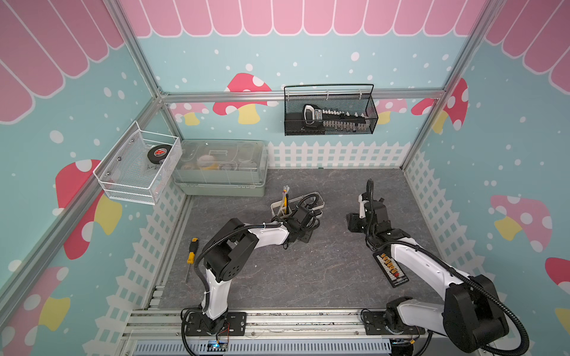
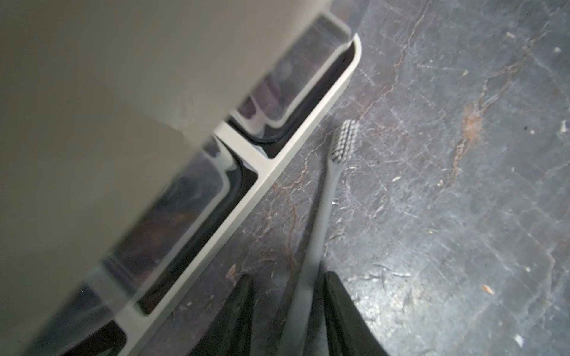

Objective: Place the toothbrush into the toothbrush holder
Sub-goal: Adjust the toothbrush holder at the center of the board.

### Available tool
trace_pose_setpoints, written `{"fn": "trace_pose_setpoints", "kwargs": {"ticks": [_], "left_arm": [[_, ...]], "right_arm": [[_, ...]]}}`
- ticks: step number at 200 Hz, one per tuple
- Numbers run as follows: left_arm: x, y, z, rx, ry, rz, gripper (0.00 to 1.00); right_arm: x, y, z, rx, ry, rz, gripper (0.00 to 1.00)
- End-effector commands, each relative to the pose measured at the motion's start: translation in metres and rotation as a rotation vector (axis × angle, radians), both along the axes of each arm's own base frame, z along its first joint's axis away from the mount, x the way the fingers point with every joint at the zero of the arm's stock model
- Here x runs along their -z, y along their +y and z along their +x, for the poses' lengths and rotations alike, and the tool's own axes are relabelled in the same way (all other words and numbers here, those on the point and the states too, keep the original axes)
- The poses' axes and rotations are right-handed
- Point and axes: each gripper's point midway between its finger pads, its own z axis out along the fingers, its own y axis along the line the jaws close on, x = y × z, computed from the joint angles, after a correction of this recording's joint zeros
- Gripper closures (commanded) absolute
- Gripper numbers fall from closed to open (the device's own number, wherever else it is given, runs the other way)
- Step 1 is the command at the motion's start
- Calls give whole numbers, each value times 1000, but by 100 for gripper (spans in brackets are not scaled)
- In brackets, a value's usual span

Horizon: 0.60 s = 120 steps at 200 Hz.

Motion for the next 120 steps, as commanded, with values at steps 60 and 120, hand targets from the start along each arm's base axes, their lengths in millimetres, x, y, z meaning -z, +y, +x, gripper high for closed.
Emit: {"fn": "trace_pose_setpoints", "kwargs": {"ticks": [60,120], "left_arm": [[46,25,-27,-40,165,90,96],[16,12,-34,26,73,78,100]], "right_arm": [[-1,-7,-16,22,-23,36,45],[-14,4,-47,-85,-62,98,44]]}}
